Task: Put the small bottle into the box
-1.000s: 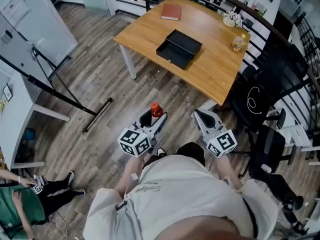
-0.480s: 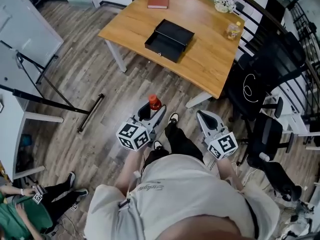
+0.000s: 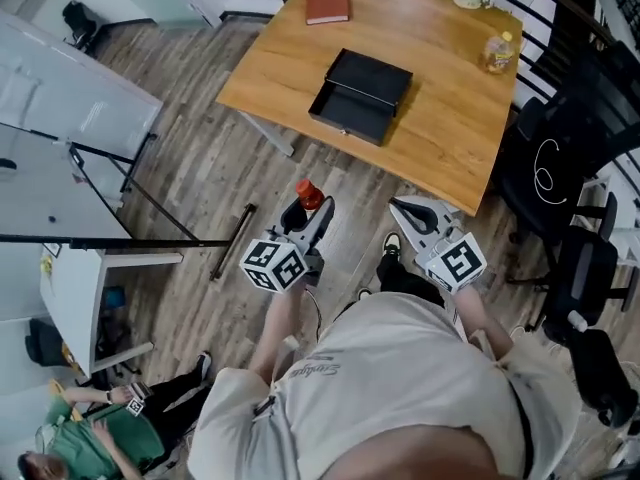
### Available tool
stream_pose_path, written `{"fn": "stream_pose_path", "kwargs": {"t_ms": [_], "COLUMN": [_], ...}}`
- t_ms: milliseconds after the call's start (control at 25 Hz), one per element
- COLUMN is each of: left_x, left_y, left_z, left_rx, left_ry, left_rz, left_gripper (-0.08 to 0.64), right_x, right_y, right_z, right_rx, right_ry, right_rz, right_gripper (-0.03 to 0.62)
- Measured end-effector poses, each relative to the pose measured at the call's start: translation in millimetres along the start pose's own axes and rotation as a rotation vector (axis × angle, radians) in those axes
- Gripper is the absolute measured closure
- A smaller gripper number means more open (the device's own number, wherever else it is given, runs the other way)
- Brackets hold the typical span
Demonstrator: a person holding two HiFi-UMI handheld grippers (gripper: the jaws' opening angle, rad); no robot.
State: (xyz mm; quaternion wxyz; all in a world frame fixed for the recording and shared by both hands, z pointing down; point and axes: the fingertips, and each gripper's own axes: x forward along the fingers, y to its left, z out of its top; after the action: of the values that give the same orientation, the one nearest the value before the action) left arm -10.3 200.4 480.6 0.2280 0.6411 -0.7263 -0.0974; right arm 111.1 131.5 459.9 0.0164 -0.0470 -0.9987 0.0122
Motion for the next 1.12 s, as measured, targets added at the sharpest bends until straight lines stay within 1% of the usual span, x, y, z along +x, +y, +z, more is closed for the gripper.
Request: {"fn": "stream_pose_path", "kwargs": {"t_ms": [80,160,240,400,600,840,1000,1120], "left_x": [24,50,71,93,99,96,95,104], "left_y": [5,7,7,1,10,35,66,86], "left_z": [15,32,45,54,56,56,69,85], "left_rx": [0.022,0.039,0.048,0.039,0.005,-0.028,-0.054,-0.058], "left_ry": [0.008,0.009,0.012,0.015,0.014,-0.001,-0.03,-0.036], "left_rz": [0.003,-0.006,-0.016,-0.018,-0.002,0.014,0.018,-0.001], "left_gripper": [0.333,0.331,0.333,0.333,0.332,0.333,0.333,0.333], "right_x": [9,16,24,38,60,80,105,131], "right_y": [-23,-49,-68,-89,-104,-107,-116,-125], "right_z": [-15,-27,-28,-22,-16,-22,-15,0], "right_rx": [0.025,0.026,0.021,0.036,0.032,0.051,0.05,0.014], "right_ry": [0.02,0.041,0.043,0.024,0.021,0.051,0.063,0.059], "right_rz": [0.007,0.009,0.027,0.073,0.107,0.108,0.07,0.058], "right_gripper": [0.597,0.597,0.597,0.597,0.597,0.597,0.597,0.597]}}
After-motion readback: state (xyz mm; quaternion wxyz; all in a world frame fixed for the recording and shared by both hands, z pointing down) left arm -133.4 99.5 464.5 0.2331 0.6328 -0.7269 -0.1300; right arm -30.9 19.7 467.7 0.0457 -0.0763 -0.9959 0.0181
